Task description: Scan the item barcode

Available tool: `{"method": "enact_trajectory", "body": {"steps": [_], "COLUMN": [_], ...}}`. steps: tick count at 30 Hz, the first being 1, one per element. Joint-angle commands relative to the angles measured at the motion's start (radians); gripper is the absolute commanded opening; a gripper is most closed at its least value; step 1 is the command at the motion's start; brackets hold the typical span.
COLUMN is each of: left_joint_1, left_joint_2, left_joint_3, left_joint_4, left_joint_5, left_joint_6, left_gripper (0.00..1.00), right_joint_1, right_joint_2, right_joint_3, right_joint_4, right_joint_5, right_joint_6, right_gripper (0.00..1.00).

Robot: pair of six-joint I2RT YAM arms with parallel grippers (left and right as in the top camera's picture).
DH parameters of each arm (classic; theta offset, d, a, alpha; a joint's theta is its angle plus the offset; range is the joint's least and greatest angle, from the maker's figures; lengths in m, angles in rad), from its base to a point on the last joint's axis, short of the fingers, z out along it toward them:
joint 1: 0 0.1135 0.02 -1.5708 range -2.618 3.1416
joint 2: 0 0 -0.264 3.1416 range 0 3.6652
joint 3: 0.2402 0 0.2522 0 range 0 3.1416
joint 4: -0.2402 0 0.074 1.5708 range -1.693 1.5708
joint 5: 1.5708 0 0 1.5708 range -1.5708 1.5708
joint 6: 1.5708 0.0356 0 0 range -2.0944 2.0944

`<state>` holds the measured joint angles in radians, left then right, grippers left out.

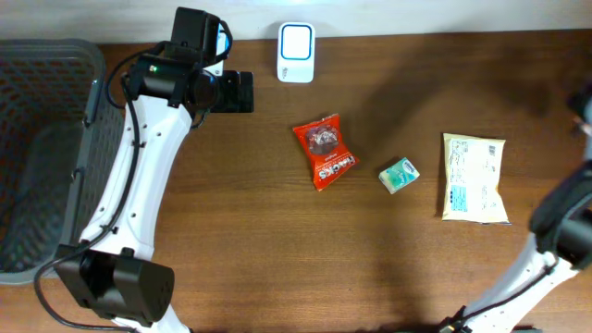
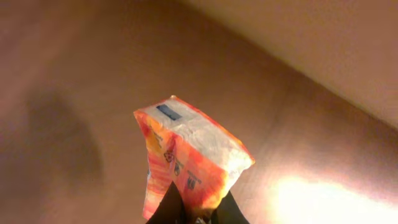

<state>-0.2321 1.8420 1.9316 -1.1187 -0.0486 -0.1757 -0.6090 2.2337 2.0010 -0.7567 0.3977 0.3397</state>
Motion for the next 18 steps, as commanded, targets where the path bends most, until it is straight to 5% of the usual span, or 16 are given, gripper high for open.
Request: {"method": "enact_trajectory", "body": {"steps": [1, 4, 5, 6, 10, 13, 16, 18], "left_joint_1": [0.006, 0.006, 0.006, 0.006, 0.006, 0.006, 0.006, 0.006], "left_joint_2": [-0.002, -0.002, -0.002, -0.002, -0.002, -0.002, -0.002, -0.002], "left_joint_3": [0.002, 0.002, 0.002, 0.002, 0.002, 0.002, 0.002, 0.002], "left_joint_4": [-0.002, -0.002, -0.002, -0.002, -0.002, -0.002, -0.002, -0.002], "left_joint_5": [0.008, 0.008, 0.008, 0.008, 0.008, 0.008, 0.008, 0.008], "left_joint_6": [0.006, 0.006, 0.006, 0.006, 0.006, 0.006, 0.006, 0.006], "left_gripper": [0.99, 0.99, 0.99, 0.99, 0.99, 0.99, 0.99, 0.99], "right_joint_1": [-0.091, -0.152, -0.155, -0.155, -0.151, -0.092, 0.106, 0.267], "right_joint_2": [0.005, 0.048, 0.074, 0.084, 0.016, -0.136, -0.207, -0.188], "right_joint_3": [-0.007, -0.010, -0.015, -0.015, 0.013, 0.041, 0.033, -0.033], "right_joint_4": [-0.008, -0.011, -0.010, -0.018, -0.077, -0.135, -0.439, -0.602], "right_joint_5": [-0.154, -0.233, -0.232, -0.233, -0.235, -0.447, -0.837, -0.732], "right_joint_6": [0.035, 0.035, 0.036, 0.035, -0.017, -0.023, -0.153, -0.201], "right_gripper": [0.04, 0.10, 0.34, 1.00, 0.99, 0.99, 0.99, 0.93]}}
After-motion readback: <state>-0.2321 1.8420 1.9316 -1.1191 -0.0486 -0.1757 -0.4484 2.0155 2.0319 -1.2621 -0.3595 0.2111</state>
